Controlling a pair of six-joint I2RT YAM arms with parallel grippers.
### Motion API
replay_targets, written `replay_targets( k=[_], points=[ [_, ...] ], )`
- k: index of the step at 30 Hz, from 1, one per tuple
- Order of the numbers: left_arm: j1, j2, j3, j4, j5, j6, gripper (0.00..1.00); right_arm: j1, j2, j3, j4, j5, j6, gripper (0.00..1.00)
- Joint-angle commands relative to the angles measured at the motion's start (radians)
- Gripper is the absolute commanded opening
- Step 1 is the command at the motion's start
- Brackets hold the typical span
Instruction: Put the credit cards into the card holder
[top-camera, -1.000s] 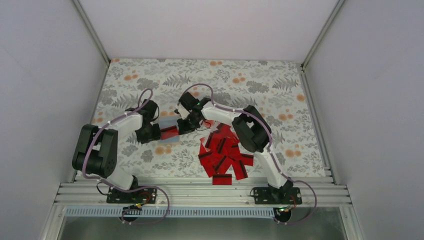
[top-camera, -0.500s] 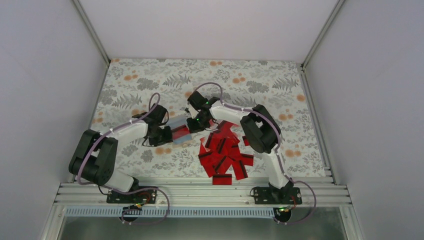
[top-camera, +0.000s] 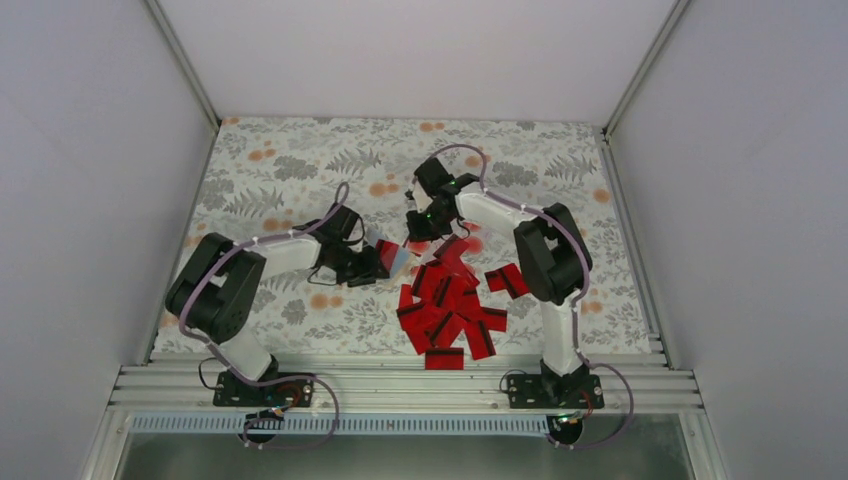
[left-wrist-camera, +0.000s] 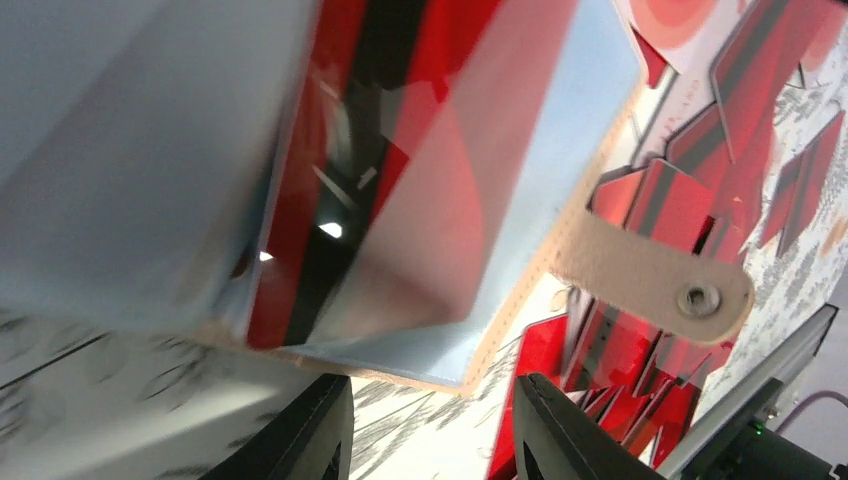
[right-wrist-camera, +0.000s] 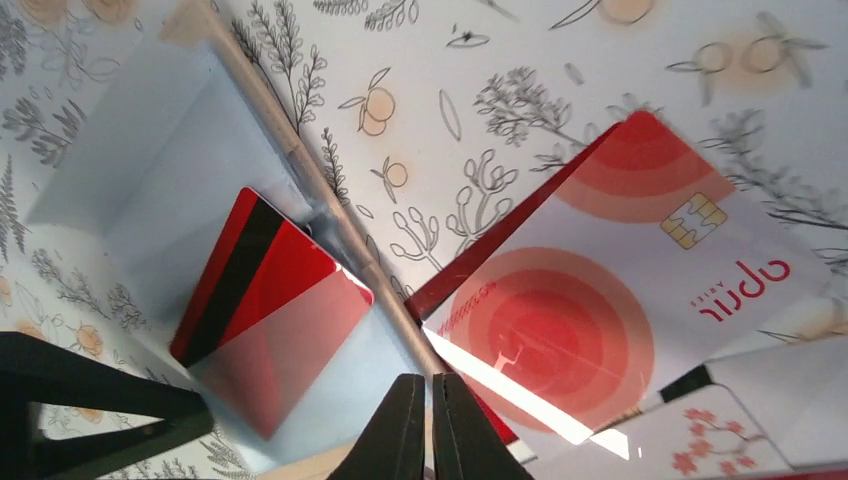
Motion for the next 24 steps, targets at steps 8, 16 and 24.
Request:
replay_targets(
  k=[8,16,24],
  points=[
    [-0.049,-0.046,0.114,-0.326,-0.187,0.108,0.45,-0.033,-0.174,-0.152,0.029,-0.135,0.033,0.04],
    [0.033,0.041,0.364,-0.362,-0.251,0.271,0.49,-0.032,-0.292,-0.333,0.21,-0.349,0.183,0.06],
    [0.039,0.265,0.594,-0.402,-0.337,0.387,0.5,-0.031,-0.262,-0.374,0.304,-0.342,0.289,0.09]
  ],
)
